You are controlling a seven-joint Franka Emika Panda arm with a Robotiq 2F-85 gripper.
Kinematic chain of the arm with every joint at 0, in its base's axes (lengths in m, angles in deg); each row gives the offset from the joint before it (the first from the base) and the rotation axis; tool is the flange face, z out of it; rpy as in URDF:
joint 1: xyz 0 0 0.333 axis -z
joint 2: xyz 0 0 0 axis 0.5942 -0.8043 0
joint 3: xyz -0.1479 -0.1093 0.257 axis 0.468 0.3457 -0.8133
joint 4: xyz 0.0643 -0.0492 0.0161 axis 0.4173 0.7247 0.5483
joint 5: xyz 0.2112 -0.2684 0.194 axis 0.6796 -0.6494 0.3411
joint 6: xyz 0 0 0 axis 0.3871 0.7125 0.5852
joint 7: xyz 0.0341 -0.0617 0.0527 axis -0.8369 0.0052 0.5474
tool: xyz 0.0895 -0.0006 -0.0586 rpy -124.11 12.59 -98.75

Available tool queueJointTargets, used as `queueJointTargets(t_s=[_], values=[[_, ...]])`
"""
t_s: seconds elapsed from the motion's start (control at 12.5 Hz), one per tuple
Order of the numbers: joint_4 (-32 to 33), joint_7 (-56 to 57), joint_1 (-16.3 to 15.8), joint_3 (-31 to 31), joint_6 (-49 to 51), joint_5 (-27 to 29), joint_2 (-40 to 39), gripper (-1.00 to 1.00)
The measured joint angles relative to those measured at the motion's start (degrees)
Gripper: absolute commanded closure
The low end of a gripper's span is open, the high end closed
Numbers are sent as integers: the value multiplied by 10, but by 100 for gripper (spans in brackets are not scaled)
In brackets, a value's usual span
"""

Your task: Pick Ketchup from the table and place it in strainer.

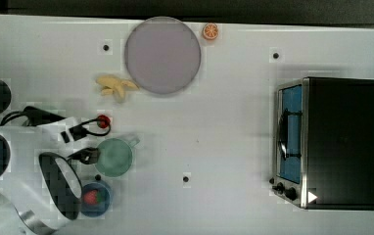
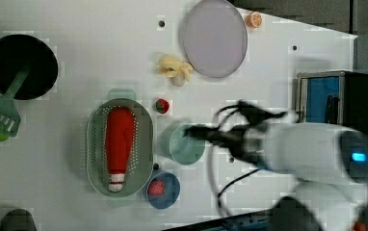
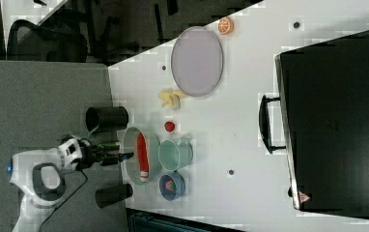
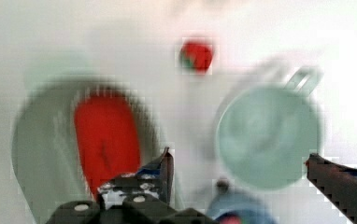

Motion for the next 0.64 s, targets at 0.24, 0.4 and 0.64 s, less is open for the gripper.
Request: queueJointTargets(t_s=[0.24,0.4,0.64], values=[[0,0,19,80,51,3,86,-100],[0,0,38,146,92,-1,129,-100],[-28,0,63,240,162,-1,152,-100]])
